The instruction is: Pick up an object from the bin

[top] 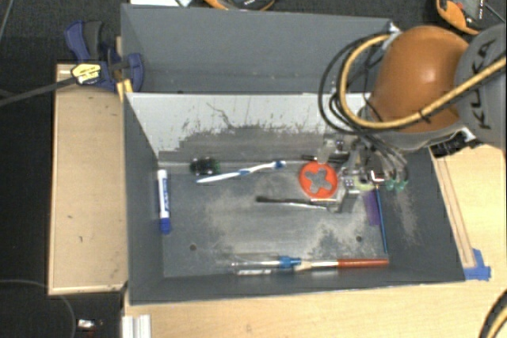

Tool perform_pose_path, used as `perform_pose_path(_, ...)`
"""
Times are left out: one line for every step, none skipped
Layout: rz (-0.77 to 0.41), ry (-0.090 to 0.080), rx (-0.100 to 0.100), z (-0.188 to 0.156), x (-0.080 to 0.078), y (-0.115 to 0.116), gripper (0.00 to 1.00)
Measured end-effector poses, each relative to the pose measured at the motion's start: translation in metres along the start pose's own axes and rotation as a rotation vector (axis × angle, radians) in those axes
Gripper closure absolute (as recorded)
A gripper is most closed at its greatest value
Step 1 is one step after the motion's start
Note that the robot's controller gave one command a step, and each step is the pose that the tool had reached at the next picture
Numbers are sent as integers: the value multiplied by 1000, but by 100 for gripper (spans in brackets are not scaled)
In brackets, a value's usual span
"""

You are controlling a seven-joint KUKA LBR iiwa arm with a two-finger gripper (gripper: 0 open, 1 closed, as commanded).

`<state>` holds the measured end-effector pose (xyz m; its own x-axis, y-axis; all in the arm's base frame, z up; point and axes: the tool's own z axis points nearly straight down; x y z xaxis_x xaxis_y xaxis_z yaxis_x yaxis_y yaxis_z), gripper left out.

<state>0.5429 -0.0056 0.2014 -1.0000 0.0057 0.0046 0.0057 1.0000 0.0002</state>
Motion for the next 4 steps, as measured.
perform_pose_path(0, -8, 0, -5, -1, 0, 0)
perform_pose_path(161, -11, -2, 124, -25, 58, 0)
perform_pose_path(136, -26, -2, 65, -33, 65, 0)
perform_pose_path(161, -11, -4, 137, -26, 61, 0)
